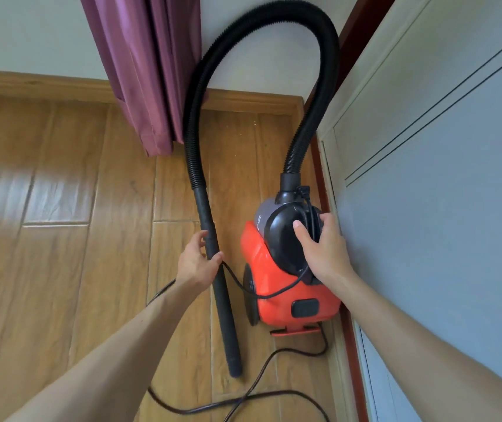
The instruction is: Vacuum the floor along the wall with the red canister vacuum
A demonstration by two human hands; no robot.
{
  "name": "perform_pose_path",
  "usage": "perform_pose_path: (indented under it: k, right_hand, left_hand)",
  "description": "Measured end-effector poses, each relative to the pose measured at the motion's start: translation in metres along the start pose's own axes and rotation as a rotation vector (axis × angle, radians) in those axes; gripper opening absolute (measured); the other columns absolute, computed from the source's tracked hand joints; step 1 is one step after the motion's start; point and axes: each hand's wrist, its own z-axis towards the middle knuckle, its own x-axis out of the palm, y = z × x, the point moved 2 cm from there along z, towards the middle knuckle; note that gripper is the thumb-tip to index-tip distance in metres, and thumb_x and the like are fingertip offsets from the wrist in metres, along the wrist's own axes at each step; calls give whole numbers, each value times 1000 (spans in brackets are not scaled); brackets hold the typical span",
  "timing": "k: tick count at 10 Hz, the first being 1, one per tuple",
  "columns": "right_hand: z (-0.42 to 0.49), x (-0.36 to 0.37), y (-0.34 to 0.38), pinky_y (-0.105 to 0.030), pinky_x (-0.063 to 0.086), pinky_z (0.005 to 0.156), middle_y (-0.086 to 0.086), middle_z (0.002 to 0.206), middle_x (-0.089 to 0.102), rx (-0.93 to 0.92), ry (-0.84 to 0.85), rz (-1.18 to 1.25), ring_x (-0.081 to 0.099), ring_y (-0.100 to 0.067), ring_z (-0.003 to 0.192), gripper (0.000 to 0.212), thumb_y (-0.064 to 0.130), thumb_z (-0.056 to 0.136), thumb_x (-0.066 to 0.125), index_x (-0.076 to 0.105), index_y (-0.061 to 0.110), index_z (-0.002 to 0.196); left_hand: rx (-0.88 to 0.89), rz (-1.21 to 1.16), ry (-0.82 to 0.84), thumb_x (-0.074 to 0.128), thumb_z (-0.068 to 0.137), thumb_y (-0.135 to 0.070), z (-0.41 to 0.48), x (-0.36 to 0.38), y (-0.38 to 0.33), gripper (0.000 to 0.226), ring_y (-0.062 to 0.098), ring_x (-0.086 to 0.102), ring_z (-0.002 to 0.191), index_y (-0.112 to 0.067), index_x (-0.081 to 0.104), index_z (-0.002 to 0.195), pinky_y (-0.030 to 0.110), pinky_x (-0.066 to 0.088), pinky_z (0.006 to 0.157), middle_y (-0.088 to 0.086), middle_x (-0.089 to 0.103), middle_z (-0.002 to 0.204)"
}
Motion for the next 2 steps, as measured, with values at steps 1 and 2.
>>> perform_pose_path:
  k: [1, 2]
  right_hand:
    - [-30, -14, 1, -38, 49, 97, -5, 134, 55, 87, 67, -123, 56, -24, 120, 58, 40, 97, 61, 40, 12, 143]
    - [-79, -36, 13, -37, 45, 104, -11, 145, 45, 114, 117, -306, 50, -26, 128, 66, 38, 96, 63, 34, 10, 149]
  left_hand:
    - [88, 103, 47, 66, 92, -26, -34, -37, -26, 64, 24, 51, 128, -22, 36, 148, 41, 45, 105, 7, 48, 145]
    - [150, 320, 70, 67, 91, -32, -76, -82, -51, 71, 26, 47, 133, -16, 31, 150, 37, 42, 106, 11, 47, 146]
